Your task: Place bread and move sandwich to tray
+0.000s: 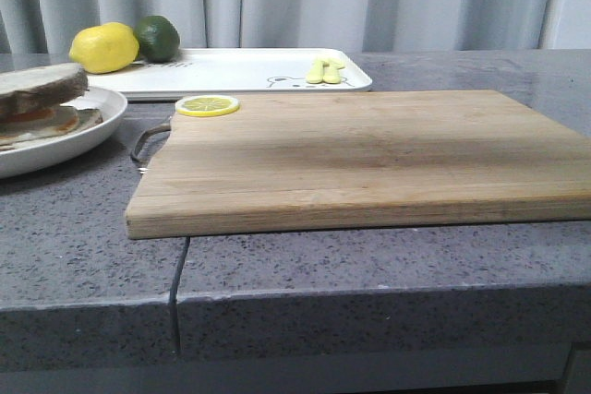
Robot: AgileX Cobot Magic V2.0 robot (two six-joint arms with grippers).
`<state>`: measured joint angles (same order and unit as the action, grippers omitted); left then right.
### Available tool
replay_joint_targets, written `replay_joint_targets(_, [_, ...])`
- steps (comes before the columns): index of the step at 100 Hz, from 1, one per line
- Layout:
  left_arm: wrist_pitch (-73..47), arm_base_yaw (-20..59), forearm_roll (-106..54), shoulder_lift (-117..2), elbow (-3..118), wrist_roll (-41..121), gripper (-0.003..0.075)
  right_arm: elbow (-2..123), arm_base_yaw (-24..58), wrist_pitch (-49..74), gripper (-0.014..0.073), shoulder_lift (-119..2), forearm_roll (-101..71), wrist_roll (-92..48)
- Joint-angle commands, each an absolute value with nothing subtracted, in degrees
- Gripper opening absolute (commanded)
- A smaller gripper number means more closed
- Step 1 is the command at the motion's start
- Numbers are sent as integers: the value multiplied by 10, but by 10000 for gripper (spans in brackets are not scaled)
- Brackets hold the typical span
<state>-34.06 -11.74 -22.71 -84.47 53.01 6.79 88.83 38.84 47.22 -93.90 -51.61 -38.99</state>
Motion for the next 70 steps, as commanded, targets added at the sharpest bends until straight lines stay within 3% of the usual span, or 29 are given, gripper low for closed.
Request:
replay_joint_targets(1, [-342, -117, -221, -835, 542, 71, -20, 906, 388, 455, -68, -910, -536, -398])
replay_joint_targets(27, [-373, -117, -288, -834, 562, 71, -20, 906, 388, 454, -68, -910, -536, -398])
replay_joint_targets(70, [-374, -106, -440, -835, 705, 104, -20, 906, 388, 442, -68, -857, -474, -398])
